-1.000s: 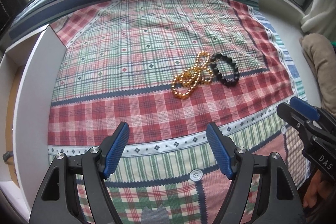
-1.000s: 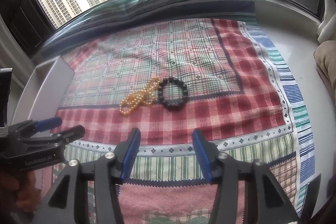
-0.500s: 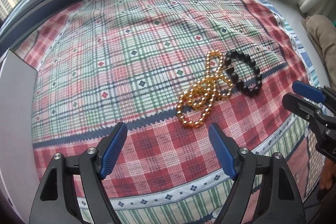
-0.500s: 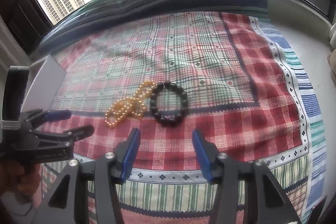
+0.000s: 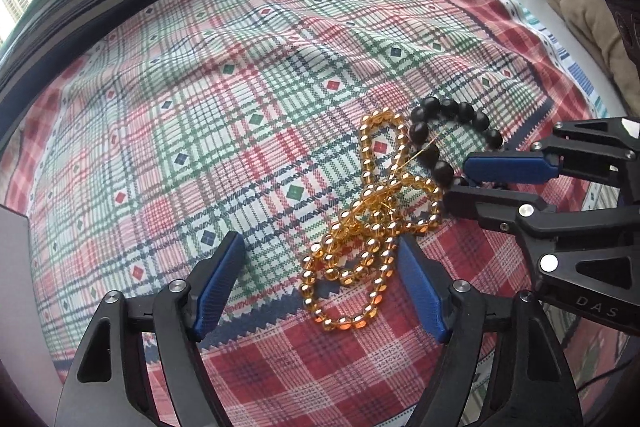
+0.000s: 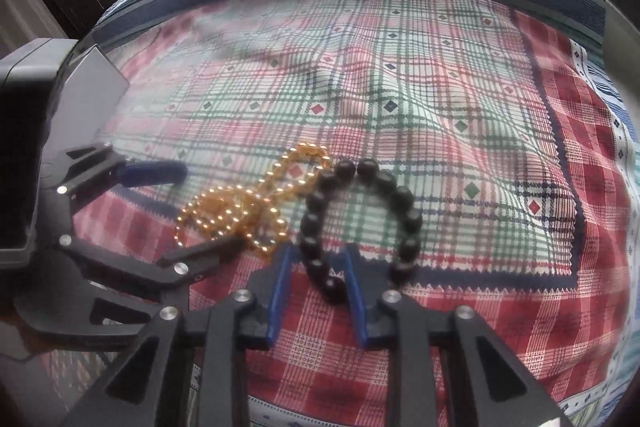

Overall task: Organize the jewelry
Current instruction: 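Grasp the gold bead chain with the left tool while the right tool grasps the black bead bracelet, then carry both items into the white box and open both tools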

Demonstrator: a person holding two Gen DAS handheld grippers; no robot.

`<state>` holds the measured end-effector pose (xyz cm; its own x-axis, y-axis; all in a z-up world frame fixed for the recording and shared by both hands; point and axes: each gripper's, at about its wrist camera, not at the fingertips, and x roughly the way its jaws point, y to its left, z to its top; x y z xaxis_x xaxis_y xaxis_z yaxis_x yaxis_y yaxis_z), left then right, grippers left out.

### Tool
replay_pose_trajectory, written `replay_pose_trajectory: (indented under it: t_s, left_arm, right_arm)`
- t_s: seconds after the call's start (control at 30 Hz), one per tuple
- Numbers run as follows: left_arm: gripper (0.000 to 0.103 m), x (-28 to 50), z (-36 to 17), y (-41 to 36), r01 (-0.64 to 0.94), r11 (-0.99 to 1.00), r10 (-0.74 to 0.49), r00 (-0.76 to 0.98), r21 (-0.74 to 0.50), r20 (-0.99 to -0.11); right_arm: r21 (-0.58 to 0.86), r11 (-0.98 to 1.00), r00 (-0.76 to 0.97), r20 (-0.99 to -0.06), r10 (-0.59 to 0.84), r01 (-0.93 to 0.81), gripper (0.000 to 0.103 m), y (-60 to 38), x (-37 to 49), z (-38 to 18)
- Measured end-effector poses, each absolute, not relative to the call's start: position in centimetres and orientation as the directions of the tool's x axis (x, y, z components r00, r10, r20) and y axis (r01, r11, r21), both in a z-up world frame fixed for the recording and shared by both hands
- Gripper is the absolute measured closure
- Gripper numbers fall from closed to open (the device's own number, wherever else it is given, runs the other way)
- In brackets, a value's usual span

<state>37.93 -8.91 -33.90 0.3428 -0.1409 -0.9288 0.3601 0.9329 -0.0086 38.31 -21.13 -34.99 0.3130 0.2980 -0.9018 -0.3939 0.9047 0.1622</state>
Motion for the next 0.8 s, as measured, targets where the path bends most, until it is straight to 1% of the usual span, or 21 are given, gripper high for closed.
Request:
replay_pose_trajectory:
  t_s: [0.03, 0.07, 0.1, 0.13, 0.27, 0.3, 0.4, 0.6, 0.7, 0.8]
  left_arm:
    - [0.036, 38.0, -33.9, -9.0, 0.365, 0.931, -0.147, 0.349, -0.01, -0.925]
    - [0.046, 38.0, -33.7, -9.1, 0.377, 0.926, -0.159, 0.359, -0.013, -0.92]
    - [0.074, 37.9, -33.5, -9.2, 0.392, 0.92, -0.167, 0.365, -0.012, -0.916]
    - [0.083, 37.9, -33.4, -9.4, 0.396, 0.918, -0.163, 0.362, -0.007, -0.918]
    - [0.088, 38.0, -32.8, -8.4, 0.331, 0.938, -0.218, 0.334, -0.102, -0.917]
    - [0.098, 37.7, -32.4, -7.9, 0.314, 0.941, -0.233, 0.336, -0.125, -0.912]
    - [0.098, 36.5, -30.4, -6.5, 0.256, 0.948, -0.273, 0.351, -0.189, -0.896]
    - [0.098, 32.2, -24.3, -3.7, 0.163, 0.954, -0.298, 0.41, -0.252, -0.862]
    - [0.098, 29.7, -21.0, -1.3, 0.111, 0.96, -0.279, 0.439, -0.256, -0.854]
    - [0.098, 26.7, -17.6, 2.1, 0.039, 0.966, -0.244, 0.47, -0.256, -0.848]
  right_arm:
    - [0.155, 0.901, 0.318, -0.9, 0.298, -0.405, 0.079, -21.0, 38.5, -35.1]
    - [0.139, 0.896, 0.318, -0.903, 0.289, -0.421, 0.082, -20.7, 38.6, -35.1]
    - [0.114, 0.893, 0.32, -0.908, 0.271, -0.435, 0.089, -20.4, 38.7, -35.1]
    - [0.101, 0.89, 0.315, -0.912, 0.261, -0.444, 0.091, -20.3, 38.8, -35.0]
    - [0.149, 0.898, 0.289, -0.914, 0.285, -0.414, 0.091, -20.7, 39.1, -34.4]
    - [0.172, 0.903, 0.289, -0.909, 0.3, -0.394, 0.091, -21.0, 39.1, -34.0]
    - [0.242, 0.906, 0.302, -0.886, 0.352, -0.347, 0.091, -21.9, 38.4, -31.8]
    - [0.352, 0.885, 0.328, -0.834, 0.444, -0.304, 0.091, -22.1, 36.0, -26.7]
    - [0.395, 0.87, 0.334, -0.81, 0.481, -0.295, 0.091, -21.7, 34.4, -24.1]
    - [0.407, 0.856, 0.335, -0.797, 0.503, -0.318, 0.091, -20.5, 32.8, -21.5]
